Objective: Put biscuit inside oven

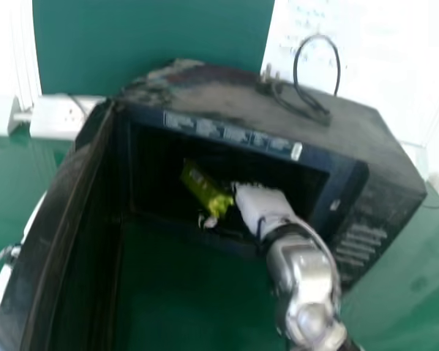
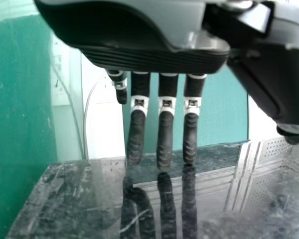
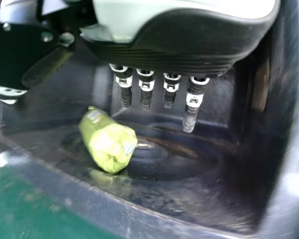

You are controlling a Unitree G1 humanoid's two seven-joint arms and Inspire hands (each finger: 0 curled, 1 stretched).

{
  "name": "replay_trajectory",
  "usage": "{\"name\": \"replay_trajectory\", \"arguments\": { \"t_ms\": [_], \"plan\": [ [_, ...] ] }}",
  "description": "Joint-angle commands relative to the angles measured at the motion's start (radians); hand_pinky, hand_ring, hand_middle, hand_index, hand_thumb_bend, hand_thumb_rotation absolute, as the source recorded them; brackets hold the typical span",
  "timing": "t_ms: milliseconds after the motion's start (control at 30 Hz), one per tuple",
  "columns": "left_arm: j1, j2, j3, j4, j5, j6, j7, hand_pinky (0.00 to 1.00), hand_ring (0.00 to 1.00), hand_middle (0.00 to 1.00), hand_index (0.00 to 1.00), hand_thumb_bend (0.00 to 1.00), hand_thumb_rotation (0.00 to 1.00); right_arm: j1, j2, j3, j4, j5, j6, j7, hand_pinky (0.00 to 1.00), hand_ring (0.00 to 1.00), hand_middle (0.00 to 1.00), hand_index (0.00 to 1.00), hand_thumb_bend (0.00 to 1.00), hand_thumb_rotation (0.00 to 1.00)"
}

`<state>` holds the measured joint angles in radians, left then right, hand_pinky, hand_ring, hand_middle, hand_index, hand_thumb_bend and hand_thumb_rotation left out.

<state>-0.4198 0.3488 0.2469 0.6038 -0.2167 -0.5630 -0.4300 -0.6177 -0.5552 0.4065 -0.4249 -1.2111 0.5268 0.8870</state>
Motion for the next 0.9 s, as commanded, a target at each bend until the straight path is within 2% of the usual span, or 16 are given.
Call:
{"name": "replay_trajectory", "arguments": {
  "t_ms": [0, 167, 200, 267, 333, 467, 533, 600, 667, 733, 800, 867],
  "plan": [
    [-0.002, 0.002, 0.002, 0.013, -0.002, -0.009, -0.001, 0.31, 0.35, 0.43, 0.50, 0.52, 0.07, 0.044, -0.039, -0.066, -0.109, 0.031, -0.038, 0.056, 0.78, 0.98, 1.00, 1.00, 1.00, 0.88],
    [-0.010, 0.004, 0.003, 0.027, -0.004, -0.014, -0.005, 0.30, 0.35, 0.42, 0.49, 0.51, 0.07, 0.154, -0.118, -0.251, -0.336, 0.143, -0.096, 0.173, 0.78, 0.94, 0.99, 1.00, 1.00, 0.86],
    [-0.012, 0.005, 0.003, 0.029, -0.005, -0.013, -0.007, 0.30, 0.35, 0.42, 0.50, 0.52, 0.07, 0.181, -0.129, -0.288, -0.371, 0.171, -0.112, 0.173, 0.76, 0.91, 0.97, 1.00, 0.98, 0.81],
    [-0.018, 0.007, 0.006, 0.044, -0.010, -0.021, -0.016, 0.31, 0.35, 0.42, 0.50, 0.52, 0.07, 0.256, -0.152, -0.408, -0.441, 0.292, -0.158, 0.160, 0.73, 0.87, 0.94, 0.99, 0.98, 0.79],
    [-0.025, 0.008, 0.008, 0.059, -0.014, -0.025, -0.021, 0.30, 0.35, 0.43, 0.49, 0.51, 0.07, 0.296, -0.164, -0.499, -0.495, 0.386, -0.156, 0.186, 0.75, 0.87, 0.93, 0.99, 0.99, 0.79],
    [-0.036, 0.012, 0.012, 0.083, 0.001, -0.038, -0.006, 0.30, 0.35, 0.43, 0.49, 0.52, 0.07, 0.351, -0.206, -0.676, -0.538, 0.612, -0.192, 0.207, 0.72, 0.85, 0.90, 0.99, 0.97, 0.81],
    [-0.039, 0.014, 0.011, 0.090, 0.006, -0.046, -0.001, 0.30, 0.35, 0.43, 0.49, 0.52, 0.07, 0.367, -0.235, -0.759, -0.555, 0.694, -0.185, 0.227, 0.72, 0.85, 0.90, 0.99, 0.96, 0.83],
    [-0.041, 0.016, 0.012, 0.098, 0.005, -0.054, -0.002, 0.31, 0.35, 0.43, 0.49, 0.52, 0.07, 0.388, -0.252, -0.843, -0.563, 0.769, -0.186, 0.227, 0.71, 0.83, 0.88, 0.96, 0.93, 0.75],
    [-0.045, 0.015, 0.013, 0.105, 0.001, -0.064, -0.004, 0.31, 0.35, 0.43, 0.49, 0.52, 0.07, 0.404, -0.265, -0.924, -0.555, 0.853, -0.191, 0.228, 0.69, 0.81, 0.86, 0.94, 0.93, 0.73],
    [-0.052, 0.014, 0.016, 0.122, -0.012, -0.079, -0.020, 0.31, 0.36, 0.43, 0.49, 0.52, 0.07, 0.418, -0.273, -1.008, -0.543, 0.933, -0.173, 0.234, 0.69, 0.79, 0.84, 0.91, 0.93, 0.65],
    [-0.058, 0.015, 0.019, 0.140, -0.017, -0.098, -0.029, 0.31, 0.36, 0.43, 0.49, 0.52, 0.07, 0.429, -0.292, -1.087, -0.529, 1.002, -0.147, 0.244, 0.68, 0.78, 0.84, 0.90, 0.93, 0.61],
    [-0.064, 0.012, 0.023, 0.149, -0.023, -0.109, -0.036, 0.31, 0.36, 0.43, 0.49, 0.51, 0.07, 0.431, -0.314, -1.149, -0.526, 1.059, -0.072, 0.248, 0.68, 0.77, 0.82, 0.87, 0.93, 0.57]
  ]
}}
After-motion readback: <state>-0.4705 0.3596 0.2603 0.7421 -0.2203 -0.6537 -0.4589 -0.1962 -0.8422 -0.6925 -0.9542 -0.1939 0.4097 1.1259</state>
